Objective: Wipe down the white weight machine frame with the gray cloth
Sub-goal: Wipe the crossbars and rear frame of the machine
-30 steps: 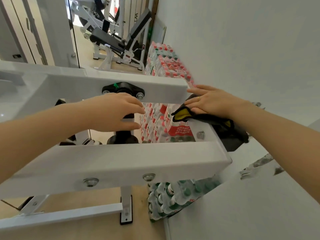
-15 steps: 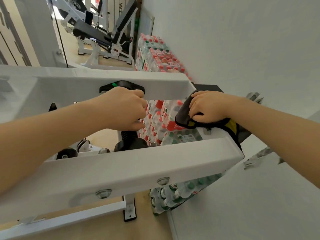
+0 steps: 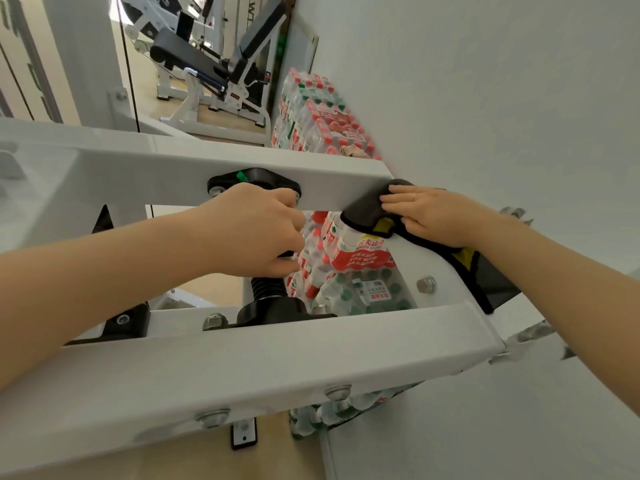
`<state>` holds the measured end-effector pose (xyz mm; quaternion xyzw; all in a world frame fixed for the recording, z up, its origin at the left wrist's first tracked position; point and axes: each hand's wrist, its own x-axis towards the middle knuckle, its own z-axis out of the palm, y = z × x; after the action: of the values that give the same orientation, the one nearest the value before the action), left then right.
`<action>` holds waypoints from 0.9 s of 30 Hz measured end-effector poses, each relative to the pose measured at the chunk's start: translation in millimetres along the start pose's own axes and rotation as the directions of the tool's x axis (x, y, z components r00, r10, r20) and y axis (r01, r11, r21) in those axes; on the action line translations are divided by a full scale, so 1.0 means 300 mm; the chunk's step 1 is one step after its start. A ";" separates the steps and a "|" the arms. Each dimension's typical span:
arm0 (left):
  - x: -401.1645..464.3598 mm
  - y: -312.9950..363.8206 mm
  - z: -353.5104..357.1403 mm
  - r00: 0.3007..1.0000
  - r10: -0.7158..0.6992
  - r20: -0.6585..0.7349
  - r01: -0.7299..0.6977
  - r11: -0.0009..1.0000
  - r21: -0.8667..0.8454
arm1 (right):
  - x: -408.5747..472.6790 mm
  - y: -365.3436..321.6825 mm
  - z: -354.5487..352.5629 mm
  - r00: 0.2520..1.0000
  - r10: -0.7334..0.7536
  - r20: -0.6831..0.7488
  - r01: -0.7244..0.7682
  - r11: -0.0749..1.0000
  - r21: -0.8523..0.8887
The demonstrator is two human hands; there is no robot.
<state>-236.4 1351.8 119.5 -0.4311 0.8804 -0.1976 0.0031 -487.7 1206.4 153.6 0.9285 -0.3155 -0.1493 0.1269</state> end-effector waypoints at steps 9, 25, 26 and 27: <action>0.005 0.018 -0.005 0.997 -0.062 0.039 0.061 0.998 0.025 | -0.042 0.009 0.006 0.996 -0.085 -0.006 0.085 0.996 0.038; 0.037 0.099 -0.076 0.959 -0.213 0.189 0.228 0.971 -0.065 | -0.278 -0.119 -0.031 0.993 0.105 -0.062 -0.082 0.951 0.299; 0.034 0.108 -0.088 0.961 -0.207 0.186 0.229 0.968 -0.107 | -0.309 -0.121 -0.049 0.973 0.195 -0.121 -0.125 0.892 0.433; 0.031 0.120 -0.100 0.963 -0.199 0.183 0.230 0.960 -0.162 | -0.345 -0.125 -0.063 0.946 0.270 -0.182 -0.130 0.826 0.549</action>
<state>-274.7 1374.8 136.0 -0.5376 0.8393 -0.0793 0.0153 -538.7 1302.5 179.2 0.8998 -0.4220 0.0767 -0.0799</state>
